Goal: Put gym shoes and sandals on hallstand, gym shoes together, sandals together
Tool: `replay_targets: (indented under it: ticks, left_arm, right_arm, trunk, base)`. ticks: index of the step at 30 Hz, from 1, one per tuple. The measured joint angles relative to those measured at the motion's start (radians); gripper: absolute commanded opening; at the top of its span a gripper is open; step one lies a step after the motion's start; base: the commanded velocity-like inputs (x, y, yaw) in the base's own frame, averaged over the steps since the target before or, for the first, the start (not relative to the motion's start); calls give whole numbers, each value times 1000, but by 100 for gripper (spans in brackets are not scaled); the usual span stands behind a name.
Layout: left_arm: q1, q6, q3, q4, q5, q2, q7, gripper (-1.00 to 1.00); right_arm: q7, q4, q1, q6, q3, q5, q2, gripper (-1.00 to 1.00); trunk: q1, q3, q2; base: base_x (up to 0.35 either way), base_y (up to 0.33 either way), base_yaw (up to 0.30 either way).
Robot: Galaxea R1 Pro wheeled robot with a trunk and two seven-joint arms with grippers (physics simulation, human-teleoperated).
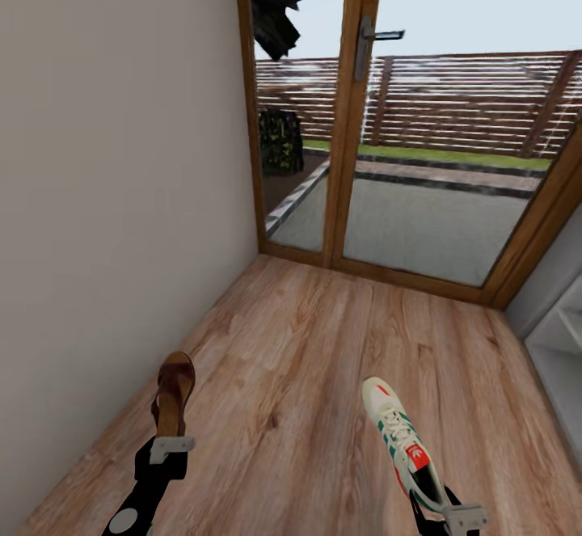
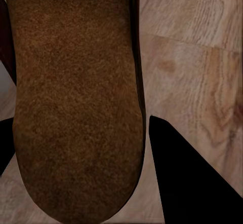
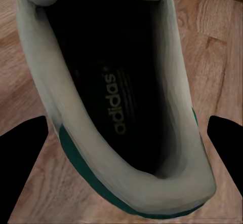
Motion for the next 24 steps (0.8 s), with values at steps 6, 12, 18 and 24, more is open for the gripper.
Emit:
replay_targets:
  ticks: [6, 12, 18, 24]
  left_arm:
    - [0, 0, 0, 0, 0, 0, 0, -100]
    - [0, 0, 0, 0, 0, 0, 0, -100]
    - [0, 0, 0, 0, 0, 0, 0, -100]
    - [0, 0, 0, 0, 0, 0, 0, -100]
  right_arm:
    - [0, 0, 0, 0, 0, 0, 0, -100]
    - [0, 0, 0, 0, 0, 0, 0, -100]
    - [0, 0, 0, 0, 0, 0, 0, -100]
    - [0, 0, 0, 0, 0, 0, 0, -100]
  trunk:
    - [0, 6, 0]
    - [0, 12, 0]
    - [0, 18, 0]
    - [0, 22, 0]
  base:
    - [-171, 246, -251]
    - [-154, 209, -251]
    - [-157, 200, -253]
    - [-181, 258, -281]
